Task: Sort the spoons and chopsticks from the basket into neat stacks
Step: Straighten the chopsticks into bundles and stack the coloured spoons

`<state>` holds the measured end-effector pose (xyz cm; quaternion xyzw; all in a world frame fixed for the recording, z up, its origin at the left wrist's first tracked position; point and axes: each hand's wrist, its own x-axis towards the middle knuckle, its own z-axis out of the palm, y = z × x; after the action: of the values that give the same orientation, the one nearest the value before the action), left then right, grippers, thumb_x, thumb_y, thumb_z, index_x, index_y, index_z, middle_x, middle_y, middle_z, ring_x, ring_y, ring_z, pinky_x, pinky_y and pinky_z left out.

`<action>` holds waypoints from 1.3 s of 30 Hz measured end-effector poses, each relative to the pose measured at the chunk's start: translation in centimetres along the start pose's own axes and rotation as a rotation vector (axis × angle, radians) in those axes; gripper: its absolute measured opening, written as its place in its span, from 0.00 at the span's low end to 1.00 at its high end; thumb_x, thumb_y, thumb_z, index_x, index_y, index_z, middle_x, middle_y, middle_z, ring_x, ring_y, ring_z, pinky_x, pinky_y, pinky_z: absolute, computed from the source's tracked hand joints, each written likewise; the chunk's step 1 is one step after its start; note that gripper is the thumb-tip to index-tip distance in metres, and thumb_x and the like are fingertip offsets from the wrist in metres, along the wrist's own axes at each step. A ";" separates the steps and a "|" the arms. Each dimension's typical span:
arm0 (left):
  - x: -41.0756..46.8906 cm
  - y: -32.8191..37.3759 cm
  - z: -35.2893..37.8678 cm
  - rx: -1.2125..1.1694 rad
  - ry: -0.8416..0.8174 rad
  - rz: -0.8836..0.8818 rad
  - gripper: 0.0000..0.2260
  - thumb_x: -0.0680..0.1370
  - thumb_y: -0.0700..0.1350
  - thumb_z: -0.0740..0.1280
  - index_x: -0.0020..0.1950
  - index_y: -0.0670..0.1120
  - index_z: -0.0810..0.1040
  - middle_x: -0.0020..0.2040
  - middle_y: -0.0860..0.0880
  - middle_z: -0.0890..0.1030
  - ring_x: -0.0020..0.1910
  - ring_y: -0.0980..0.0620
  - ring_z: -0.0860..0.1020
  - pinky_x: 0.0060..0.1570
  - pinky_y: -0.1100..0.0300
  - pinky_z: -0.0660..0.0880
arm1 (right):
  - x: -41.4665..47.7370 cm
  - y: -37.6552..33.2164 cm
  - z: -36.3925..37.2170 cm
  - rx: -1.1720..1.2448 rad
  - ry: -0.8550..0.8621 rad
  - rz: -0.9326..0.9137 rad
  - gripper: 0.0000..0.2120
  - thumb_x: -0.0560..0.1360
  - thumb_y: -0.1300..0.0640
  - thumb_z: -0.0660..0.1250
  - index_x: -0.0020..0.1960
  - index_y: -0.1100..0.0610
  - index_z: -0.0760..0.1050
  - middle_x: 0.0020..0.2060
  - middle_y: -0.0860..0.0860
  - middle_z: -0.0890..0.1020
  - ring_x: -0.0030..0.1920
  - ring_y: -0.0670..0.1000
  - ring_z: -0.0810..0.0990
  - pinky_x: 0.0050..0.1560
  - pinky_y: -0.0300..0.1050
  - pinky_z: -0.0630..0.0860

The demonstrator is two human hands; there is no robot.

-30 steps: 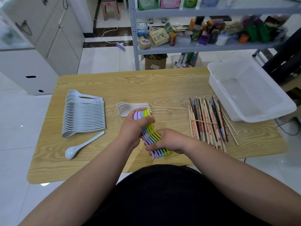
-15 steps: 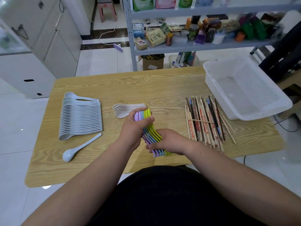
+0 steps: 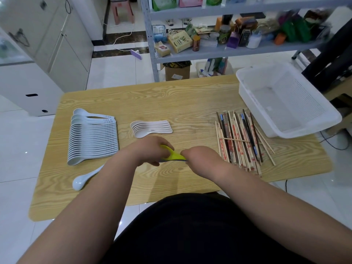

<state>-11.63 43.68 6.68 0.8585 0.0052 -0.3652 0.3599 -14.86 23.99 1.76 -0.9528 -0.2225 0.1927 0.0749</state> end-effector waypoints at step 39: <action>9.7 -6.1 10.7 0.541 0.222 0.205 0.25 0.82 0.52 0.64 0.75 0.41 0.65 0.66 0.41 0.74 0.62 0.39 0.74 0.62 0.50 0.68 | 3.4 8.3 6.7 0.147 -0.037 -0.002 0.33 0.79 0.38 0.62 0.77 0.55 0.62 0.67 0.52 0.68 0.70 0.53 0.64 0.72 0.48 0.64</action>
<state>-12.88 39.08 -8.26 0.9539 -0.1395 -0.2191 0.1506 -11.46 18.51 -7.35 -0.9407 -0.2101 0.2262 0.1408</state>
